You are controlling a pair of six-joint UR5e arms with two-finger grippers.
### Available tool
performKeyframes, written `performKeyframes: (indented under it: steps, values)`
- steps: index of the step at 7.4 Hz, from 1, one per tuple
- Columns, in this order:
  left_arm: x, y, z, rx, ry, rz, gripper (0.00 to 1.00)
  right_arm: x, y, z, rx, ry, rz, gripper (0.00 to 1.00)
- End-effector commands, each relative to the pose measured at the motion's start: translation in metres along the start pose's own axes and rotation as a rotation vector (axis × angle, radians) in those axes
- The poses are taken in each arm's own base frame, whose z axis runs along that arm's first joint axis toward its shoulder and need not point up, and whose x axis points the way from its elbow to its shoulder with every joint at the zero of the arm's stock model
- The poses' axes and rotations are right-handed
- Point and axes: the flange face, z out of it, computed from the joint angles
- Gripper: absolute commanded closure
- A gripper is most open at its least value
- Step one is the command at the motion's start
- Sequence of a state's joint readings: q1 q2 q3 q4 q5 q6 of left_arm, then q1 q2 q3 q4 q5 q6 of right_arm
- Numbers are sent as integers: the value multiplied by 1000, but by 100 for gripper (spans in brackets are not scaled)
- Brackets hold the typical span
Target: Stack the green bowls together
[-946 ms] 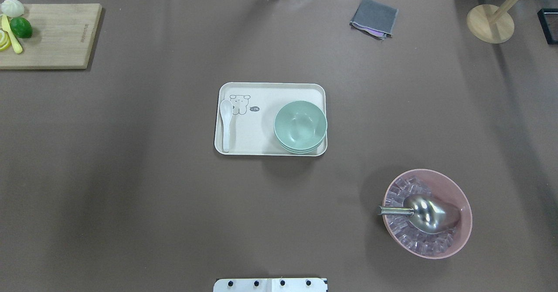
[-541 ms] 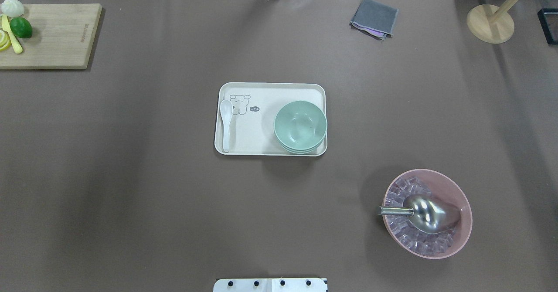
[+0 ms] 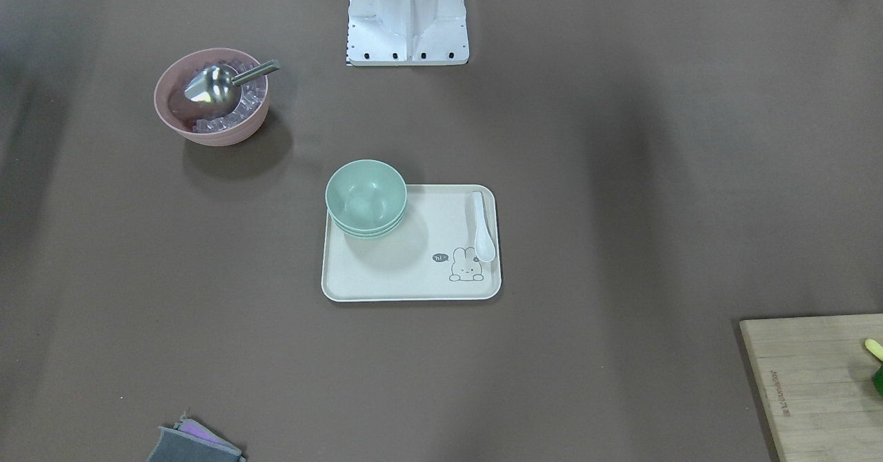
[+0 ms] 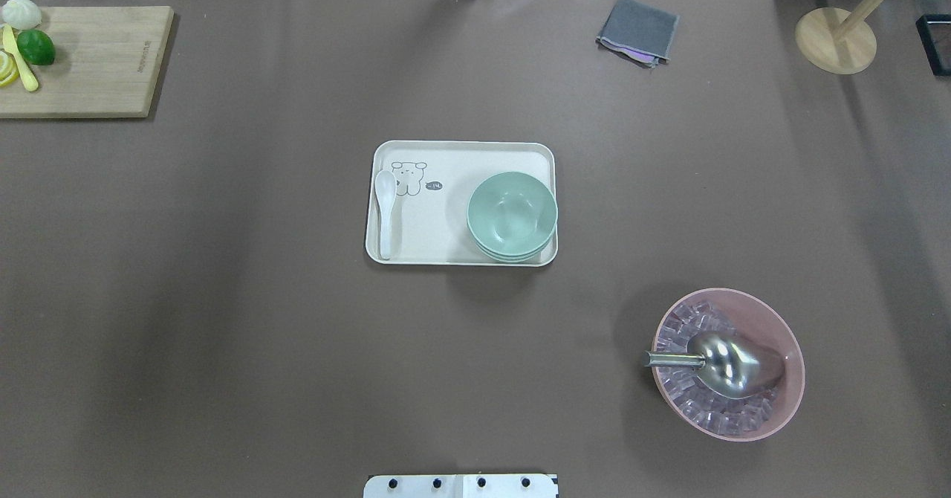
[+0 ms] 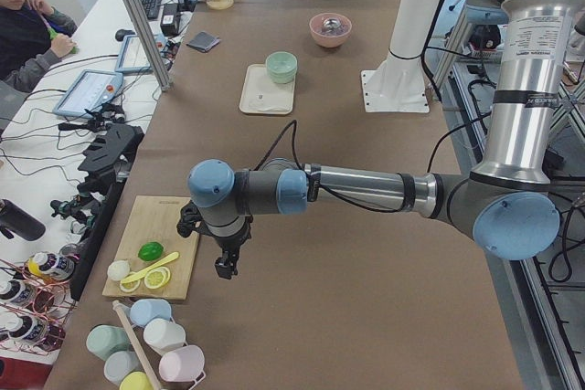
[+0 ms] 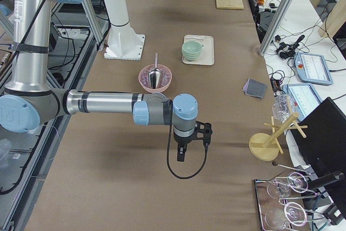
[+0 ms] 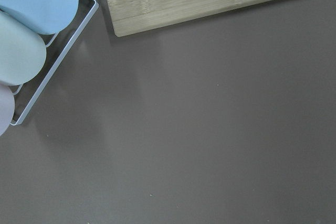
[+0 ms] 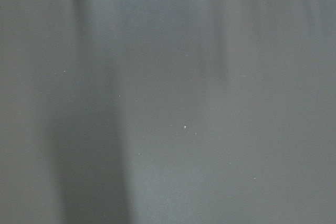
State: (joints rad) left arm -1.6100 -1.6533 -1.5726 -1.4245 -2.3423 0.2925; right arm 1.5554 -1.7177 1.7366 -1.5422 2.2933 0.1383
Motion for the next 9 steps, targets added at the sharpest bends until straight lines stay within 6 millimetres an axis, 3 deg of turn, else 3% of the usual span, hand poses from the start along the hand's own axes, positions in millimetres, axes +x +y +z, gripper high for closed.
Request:
performKeyframes:
  steps: [1,4,5,6,9]
  values:
    - [-6,3,6,-5,-1,-4,2,1,0,1,-2,-1,2,0]
    - [2,-1,-3,15,-4,14,2,-1,-1,-1,3,-2,-2,0]
    - [5,5,-8,27,-6,29,2,-1,-1,-1,3,-2,-2,0]
    - [17,35,-9,33,-11,40,2,-1,-1,-1,2,-2,-1,0]
    - [21,40,-11,39,-10,47,2,-1,-1,-1,2,-2,-1,0]
